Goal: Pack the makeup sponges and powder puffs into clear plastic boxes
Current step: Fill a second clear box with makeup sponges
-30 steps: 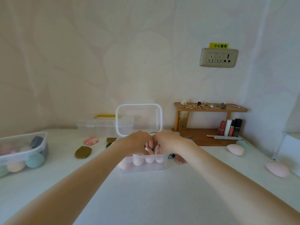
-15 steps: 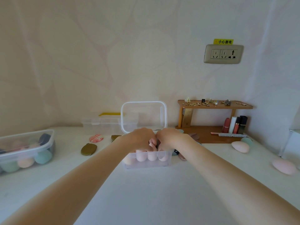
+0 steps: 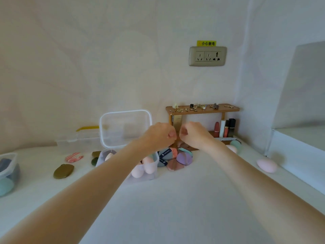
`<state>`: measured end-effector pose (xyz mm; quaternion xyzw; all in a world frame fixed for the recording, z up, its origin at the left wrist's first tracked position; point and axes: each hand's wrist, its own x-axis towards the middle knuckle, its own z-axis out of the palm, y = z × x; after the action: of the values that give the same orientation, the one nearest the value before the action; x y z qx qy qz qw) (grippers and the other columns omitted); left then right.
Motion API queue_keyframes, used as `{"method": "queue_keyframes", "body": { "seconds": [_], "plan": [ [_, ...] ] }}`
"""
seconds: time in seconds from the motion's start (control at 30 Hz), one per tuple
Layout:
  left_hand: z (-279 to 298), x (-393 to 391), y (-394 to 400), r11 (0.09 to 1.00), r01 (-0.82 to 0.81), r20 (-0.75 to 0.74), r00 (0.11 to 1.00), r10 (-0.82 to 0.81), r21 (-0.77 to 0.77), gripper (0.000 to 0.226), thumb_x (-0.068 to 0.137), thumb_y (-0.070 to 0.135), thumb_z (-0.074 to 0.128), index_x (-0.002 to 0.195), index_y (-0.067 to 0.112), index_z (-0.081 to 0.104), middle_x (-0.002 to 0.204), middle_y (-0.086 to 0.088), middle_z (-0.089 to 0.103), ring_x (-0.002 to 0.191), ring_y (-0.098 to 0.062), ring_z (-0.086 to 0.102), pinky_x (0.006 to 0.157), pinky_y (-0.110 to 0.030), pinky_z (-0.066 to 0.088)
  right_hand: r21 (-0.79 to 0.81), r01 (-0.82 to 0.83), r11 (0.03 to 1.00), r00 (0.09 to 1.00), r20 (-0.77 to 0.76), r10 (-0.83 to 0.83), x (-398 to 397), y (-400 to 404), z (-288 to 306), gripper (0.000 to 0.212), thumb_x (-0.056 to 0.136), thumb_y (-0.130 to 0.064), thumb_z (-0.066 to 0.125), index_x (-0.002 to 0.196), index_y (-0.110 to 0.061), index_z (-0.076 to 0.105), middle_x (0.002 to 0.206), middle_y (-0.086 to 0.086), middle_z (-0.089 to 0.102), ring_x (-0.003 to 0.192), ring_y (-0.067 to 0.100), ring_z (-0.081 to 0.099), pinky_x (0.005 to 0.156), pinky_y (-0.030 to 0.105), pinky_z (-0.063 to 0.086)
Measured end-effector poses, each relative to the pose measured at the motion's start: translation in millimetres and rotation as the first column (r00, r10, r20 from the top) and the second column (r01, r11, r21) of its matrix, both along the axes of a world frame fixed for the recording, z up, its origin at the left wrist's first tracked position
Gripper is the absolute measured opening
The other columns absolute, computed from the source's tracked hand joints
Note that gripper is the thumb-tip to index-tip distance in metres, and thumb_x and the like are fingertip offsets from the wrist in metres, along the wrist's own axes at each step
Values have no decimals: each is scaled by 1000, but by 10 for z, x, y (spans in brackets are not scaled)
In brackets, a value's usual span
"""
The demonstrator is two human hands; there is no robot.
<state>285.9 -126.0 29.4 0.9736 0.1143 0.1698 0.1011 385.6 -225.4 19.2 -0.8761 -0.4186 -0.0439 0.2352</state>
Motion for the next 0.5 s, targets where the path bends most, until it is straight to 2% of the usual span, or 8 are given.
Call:
{"method": "queue_keyframes", "body": {
  "seconds": [0.07,0.13,0.2,0.27,0.37,0.5],
  "plan": [
    [-59,168,-141,998,61,-33,998,-60,9,27,88,9,47,103,11,69,110,-6,67,104,-25,61,90,-33,49,-69,153,986,987,48,-150,219,-192,-107,20,92,-10,46,103,-6,62,120,16,56,121,33,47,89,37,44],
    [-125,269,-225,994,102,-76,992,-100,29,25,89,10,48,103,11,68,112,-6,66,105,-23,61,91,-35,49,-245,301,922,953,94,-287,376,-319,-232,31,93,-11,47,122,-8,58,140,18,36,136,39,25,108,43,31],
    [-208,376,-313,990,129,-107,987,-123,50,24,89,12,48,104,13,67,113,-6,65,105,-23,60,93,-38,48,-375,391,841,919,112,-377,510,-463,-398,38,93,-12,46,131,-10,52,148,19,22,139,42,18,111,47,25],
    [-265,436,-358,987,148,-129,982,-139,68,24,89,14,48,103,14,67,111,-6,65,104,-23,60,93,-41,48,-425,426,799,897,83,-435,599,-566,-554,42,94,-15,43,135,-10,46,150,20,21,138,42,20,110,47,26],
    [-303,453,-374,982,169,-127,979,-159,78,23,88,14,49,102,15,68,110,-4,66,102,-22,61,93,-41,47,-412,464,784,878,95,-470,630,-666,-680,42,94,-16,44,136,-7,45,145,19,27,132,37,30,105,41,34],
    [-304,394,-307,987,152,-34,988,-151,56,22,90,13,49,99,13,69,108,-3,66,100,-20,62,89,-32,47,-223,463,858,866,318,-385,601,-648,-622,34,92,-7,53,126,-7,54,137,18,33,123,37,39,99,38,40]
  ]
}}
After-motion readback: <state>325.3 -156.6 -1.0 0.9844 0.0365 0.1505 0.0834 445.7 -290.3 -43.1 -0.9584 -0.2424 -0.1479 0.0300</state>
